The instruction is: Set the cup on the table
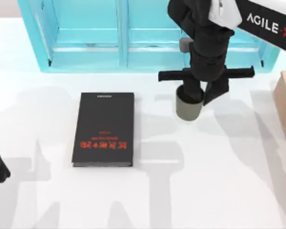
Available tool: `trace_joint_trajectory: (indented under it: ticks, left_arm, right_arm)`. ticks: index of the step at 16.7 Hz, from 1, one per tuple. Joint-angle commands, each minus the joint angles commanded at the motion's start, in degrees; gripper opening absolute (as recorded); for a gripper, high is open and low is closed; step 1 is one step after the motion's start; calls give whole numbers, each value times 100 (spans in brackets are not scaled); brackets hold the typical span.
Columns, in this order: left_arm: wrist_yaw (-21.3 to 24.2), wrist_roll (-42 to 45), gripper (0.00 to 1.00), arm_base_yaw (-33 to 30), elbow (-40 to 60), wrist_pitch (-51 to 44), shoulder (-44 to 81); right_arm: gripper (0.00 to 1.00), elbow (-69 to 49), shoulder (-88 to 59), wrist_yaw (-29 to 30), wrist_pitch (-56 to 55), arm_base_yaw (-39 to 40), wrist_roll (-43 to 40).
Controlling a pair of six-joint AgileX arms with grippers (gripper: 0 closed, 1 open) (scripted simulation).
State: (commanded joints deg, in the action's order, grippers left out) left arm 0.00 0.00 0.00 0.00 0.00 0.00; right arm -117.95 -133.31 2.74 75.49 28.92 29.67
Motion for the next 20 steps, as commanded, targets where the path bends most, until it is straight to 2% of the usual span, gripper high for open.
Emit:
trace_joint_trajectory:
  ticks: [4,17,20]
  left_arm:
    - [0,0,100,0,0,0,0]
    - [0,0,100,0,0,0,0]
    - [0,0,100,0,0,0,0]
  right_arm:
    - [0,22,1,0,-20,2,0]
    - [98,22,1,0,-20,2,0]
    - [100,22,1,0,-20,2,0]
